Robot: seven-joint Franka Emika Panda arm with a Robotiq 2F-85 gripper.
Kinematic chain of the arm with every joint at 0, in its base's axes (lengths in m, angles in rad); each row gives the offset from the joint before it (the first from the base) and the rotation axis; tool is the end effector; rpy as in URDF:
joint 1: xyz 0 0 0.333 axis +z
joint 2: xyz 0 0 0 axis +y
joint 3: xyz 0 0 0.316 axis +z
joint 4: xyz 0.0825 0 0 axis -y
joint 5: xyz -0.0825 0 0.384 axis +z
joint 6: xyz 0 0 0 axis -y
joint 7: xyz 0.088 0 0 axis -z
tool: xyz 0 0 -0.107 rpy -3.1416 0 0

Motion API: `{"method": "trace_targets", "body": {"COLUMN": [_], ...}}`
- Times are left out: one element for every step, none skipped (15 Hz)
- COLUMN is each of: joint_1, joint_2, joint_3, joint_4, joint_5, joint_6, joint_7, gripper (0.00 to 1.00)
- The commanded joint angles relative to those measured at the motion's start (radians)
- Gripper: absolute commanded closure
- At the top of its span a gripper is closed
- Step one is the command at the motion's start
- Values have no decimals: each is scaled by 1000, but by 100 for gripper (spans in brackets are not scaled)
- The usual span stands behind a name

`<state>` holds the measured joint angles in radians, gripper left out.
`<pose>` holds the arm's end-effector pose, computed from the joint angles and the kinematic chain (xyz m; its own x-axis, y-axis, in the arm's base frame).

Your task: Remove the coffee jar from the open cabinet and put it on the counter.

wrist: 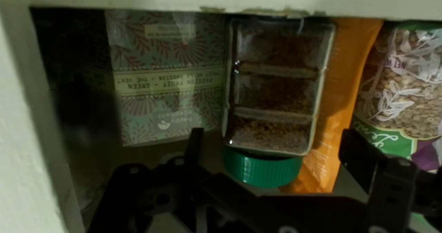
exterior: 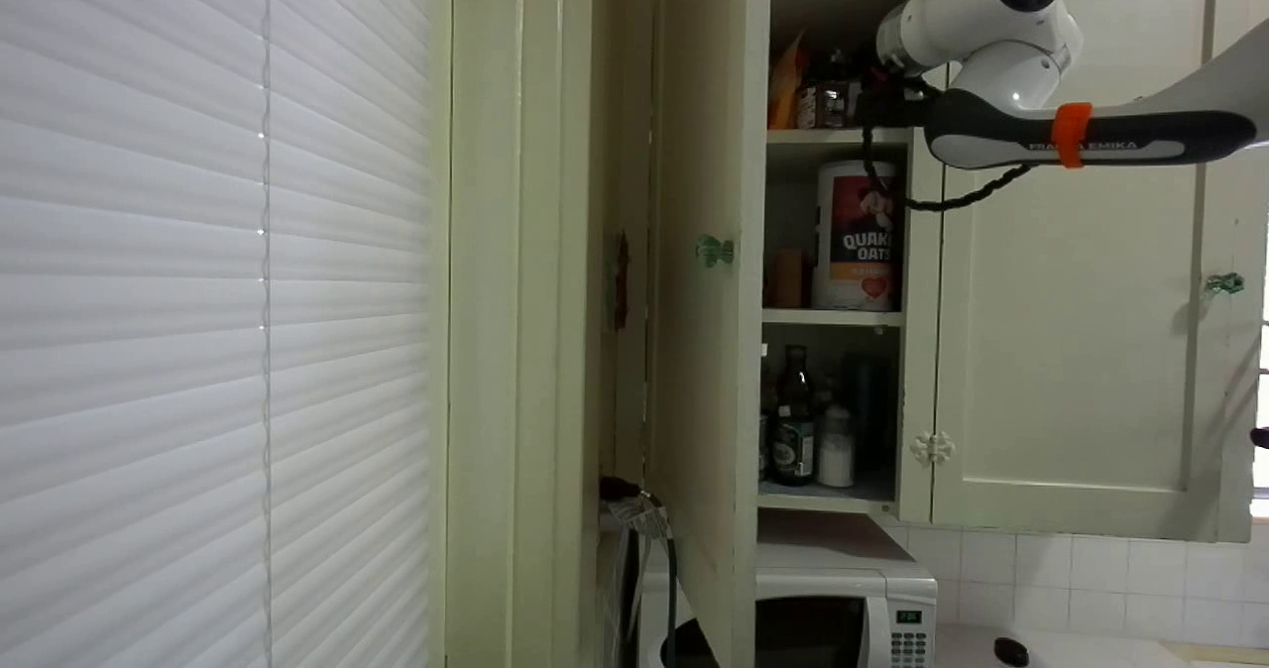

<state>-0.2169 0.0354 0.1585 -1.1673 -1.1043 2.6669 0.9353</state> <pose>0.5439 -0.0089 0.9225 -0.0852 0.1092 0.9904 -0.4704 -0.8806 0.0567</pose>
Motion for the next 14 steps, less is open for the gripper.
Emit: {"method": "trace_targets", "body": {"joint_1": [-2, -2, -2, -2, -2, -1, -1, -1, -1, -1, -1, -1, -1, -1], "joint_2": [35, 40, 44, 48, 51, 53, 54, 56, 58, 59, 59, 60, 60, 60], "joint_3": [-9, -10, -11, -12, -12, -13, -14, -15, -16, -17, -18, -18, -19, -20], "joint_4": [40, 44, 45, 46, 46, 45, 43, 43, 42, 41, 40, 38, 36, 34], "joint_5": [-60, -68, -73, -76, -80, -84, -91, -99, -102, -108, -114, -117, -119, -122], "joint_6": [24, 26, 29, 34, 36, 38, 37, 34, 33, 31, 30, 29, 29, 29], "joint_7": [73, 85, 96, 106, 114, 123, 131, 140, 146, 154, 161, 167, 172, 175], "gripper": [0, 0, 0, 0, 0, 0, 0, 0, 0, 0, 0, 0, 0, 0]}}
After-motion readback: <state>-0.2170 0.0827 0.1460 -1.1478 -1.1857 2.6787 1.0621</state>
